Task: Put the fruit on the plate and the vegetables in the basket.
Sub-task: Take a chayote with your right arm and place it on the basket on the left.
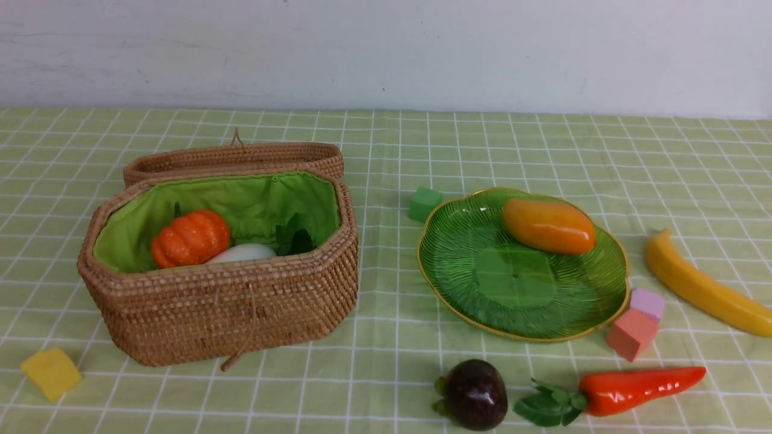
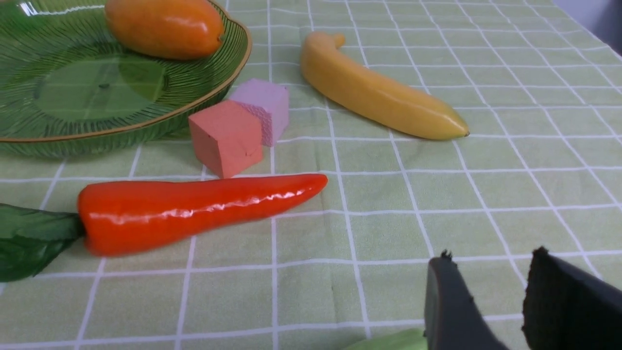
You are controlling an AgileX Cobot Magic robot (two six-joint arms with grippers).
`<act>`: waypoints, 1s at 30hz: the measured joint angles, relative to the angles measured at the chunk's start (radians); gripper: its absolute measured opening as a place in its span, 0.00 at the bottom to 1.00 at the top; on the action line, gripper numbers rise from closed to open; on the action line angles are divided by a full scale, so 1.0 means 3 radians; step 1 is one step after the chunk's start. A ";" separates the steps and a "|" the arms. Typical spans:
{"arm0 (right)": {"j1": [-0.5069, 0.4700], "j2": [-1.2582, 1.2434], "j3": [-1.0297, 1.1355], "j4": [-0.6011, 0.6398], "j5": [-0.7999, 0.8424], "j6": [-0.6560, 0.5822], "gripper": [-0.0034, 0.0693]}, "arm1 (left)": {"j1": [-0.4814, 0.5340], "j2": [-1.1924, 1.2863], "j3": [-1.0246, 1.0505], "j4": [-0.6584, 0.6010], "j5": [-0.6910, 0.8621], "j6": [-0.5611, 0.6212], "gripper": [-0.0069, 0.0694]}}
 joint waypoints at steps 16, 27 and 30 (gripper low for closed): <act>0.0000 0.0000 0.0026 -0.0287 -0.0196 0.0000 0.38 | 0.0000 0.0000 0.0000 0.0000 0.0007 0.0000 0.11; 0.0000 0.0000 0.0041 -0.0551 -0.2621 0.0000 0.38 | 0.0000 0.0000 0.0000 0.0000 0.0007 -0.0003 0.11; 0.0000 0.0000 0.0041 -0.0564 -0.3046 0.0000 0.38 | 0.0000 0.0000 0.0000 0.0000 0.0007 -0.0003 0.11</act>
